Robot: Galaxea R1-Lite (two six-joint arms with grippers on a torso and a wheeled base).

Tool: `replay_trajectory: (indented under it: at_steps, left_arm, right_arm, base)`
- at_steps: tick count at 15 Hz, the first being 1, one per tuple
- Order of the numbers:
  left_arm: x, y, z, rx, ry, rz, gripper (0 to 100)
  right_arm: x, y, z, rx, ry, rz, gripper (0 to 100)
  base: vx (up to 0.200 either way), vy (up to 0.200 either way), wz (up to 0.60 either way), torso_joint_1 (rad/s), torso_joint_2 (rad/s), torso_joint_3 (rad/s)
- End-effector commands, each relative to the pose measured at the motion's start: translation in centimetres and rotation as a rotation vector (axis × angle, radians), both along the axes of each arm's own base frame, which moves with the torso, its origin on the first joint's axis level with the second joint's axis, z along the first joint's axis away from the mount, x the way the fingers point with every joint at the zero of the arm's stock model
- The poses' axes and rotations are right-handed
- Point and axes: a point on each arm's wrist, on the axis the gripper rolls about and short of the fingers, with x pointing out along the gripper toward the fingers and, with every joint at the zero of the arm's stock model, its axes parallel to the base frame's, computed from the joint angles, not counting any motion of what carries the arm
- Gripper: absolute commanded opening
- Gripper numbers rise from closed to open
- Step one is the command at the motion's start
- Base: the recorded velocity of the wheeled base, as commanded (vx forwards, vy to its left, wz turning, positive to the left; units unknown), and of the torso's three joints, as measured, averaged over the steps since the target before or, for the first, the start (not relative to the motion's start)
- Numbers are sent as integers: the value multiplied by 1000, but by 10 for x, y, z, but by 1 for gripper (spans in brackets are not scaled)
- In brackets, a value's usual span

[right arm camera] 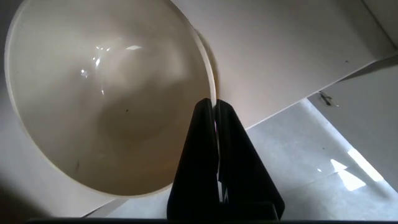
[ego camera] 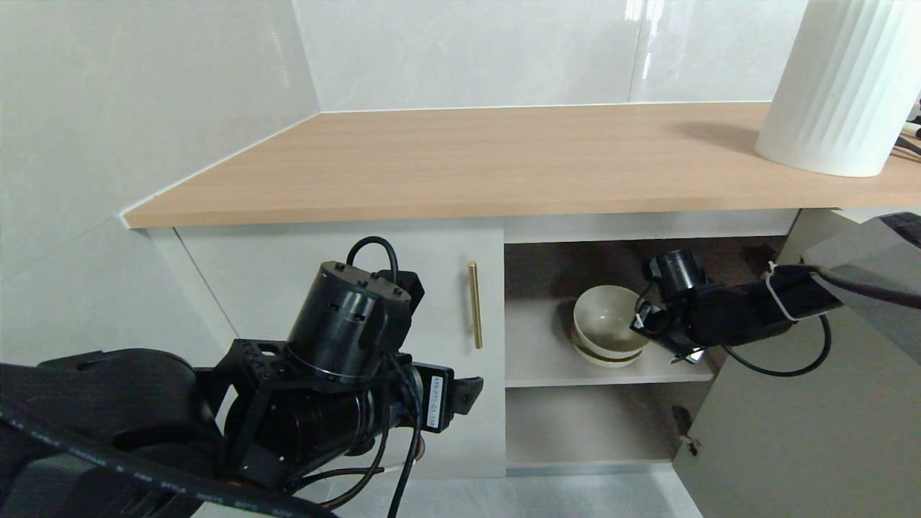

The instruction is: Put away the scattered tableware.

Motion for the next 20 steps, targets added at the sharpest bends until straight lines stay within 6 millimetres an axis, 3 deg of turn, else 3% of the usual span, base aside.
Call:
replay_trajectory:
  at_steps: [1,9,10,16,18,20]
  left_arm:
    - [0,0,0,0,1,1,100]
    - [0,0,-1,1,2,1,100]
    - [0,0,-1,1,2,1,100]
    - [0,0,0,-1,1,2,100]
    - [-3,2,6,-19,-14,1,100]
    - [-5,15,17,-51,-42,32,100]
  right_arm:
    - [2,0,-2,-1,1,-2,0]
    - [2,1,-2,3,-2,0,0]
    - [2,1,-2,2,0,0,100]
    - [-2,4,3,9,-3,16,100]
    - [-18,6,16,27,-2,58,100]
    - [-50,6,42,43,3,193,100]
  base:
    - [0,0,0,0,0,0]
    - [0,0,0,0,0,0]
    - [0,0,0,0,0,0]
    - [0,0,0,0,0,0]
    - [0,0,0,0,0,0]
    - [0,0,0,0,0,0]
